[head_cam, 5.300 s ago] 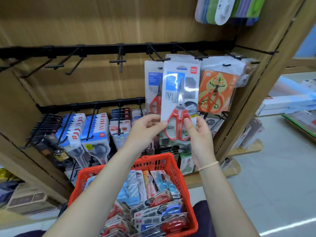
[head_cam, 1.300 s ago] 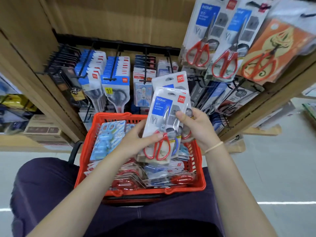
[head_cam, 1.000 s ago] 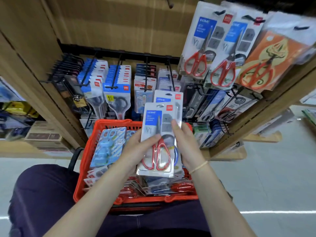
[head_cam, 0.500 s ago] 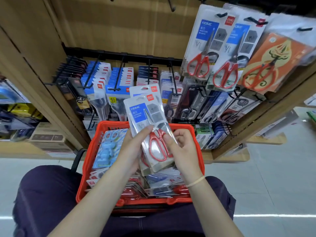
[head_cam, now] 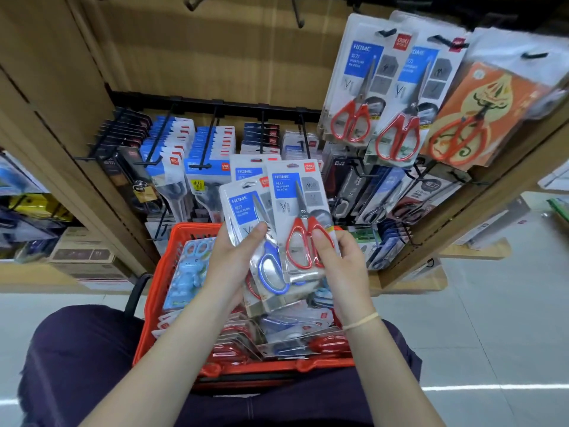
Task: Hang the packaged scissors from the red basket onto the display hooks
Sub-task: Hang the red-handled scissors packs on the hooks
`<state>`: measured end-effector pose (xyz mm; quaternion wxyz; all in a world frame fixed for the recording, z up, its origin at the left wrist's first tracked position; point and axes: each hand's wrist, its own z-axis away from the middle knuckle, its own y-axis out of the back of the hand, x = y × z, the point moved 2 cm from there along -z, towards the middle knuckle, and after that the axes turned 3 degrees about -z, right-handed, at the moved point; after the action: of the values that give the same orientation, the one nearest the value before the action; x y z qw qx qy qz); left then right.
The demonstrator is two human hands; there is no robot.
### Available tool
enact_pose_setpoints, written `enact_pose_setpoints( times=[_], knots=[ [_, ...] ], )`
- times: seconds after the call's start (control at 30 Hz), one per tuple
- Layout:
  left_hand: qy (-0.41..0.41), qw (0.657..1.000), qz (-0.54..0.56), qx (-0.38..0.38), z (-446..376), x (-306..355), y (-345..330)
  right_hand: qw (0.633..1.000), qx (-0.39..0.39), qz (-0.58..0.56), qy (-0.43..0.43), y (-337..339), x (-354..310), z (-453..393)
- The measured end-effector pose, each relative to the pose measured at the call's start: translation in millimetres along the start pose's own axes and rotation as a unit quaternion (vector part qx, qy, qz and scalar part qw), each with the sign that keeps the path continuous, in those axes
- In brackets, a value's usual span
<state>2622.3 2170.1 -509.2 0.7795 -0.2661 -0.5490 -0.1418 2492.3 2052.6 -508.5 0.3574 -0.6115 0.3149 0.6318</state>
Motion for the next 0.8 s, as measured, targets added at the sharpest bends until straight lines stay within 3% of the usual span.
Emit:
enact_pose_setpoints(
  times=[0.17, 0.53, 0.8],
  knots=[
    [-0.028, 1.000, 0.006, -0.004, -14, 32, -17, 0.999, -0.006, -0.042, 0.005, 22, -21, -9],
    [-0.095, 0.992, -0.065, -0.050, -20, 82, -78, 0.990, 0.080, -0.053, 0.105, 86, -78, -39],
    [-0.106, 0.991, -0.072, -0.044, -18, 87, -76, 0.990, 0.047, -0.008, 0.130, 63, -100, -79]
  ],
)
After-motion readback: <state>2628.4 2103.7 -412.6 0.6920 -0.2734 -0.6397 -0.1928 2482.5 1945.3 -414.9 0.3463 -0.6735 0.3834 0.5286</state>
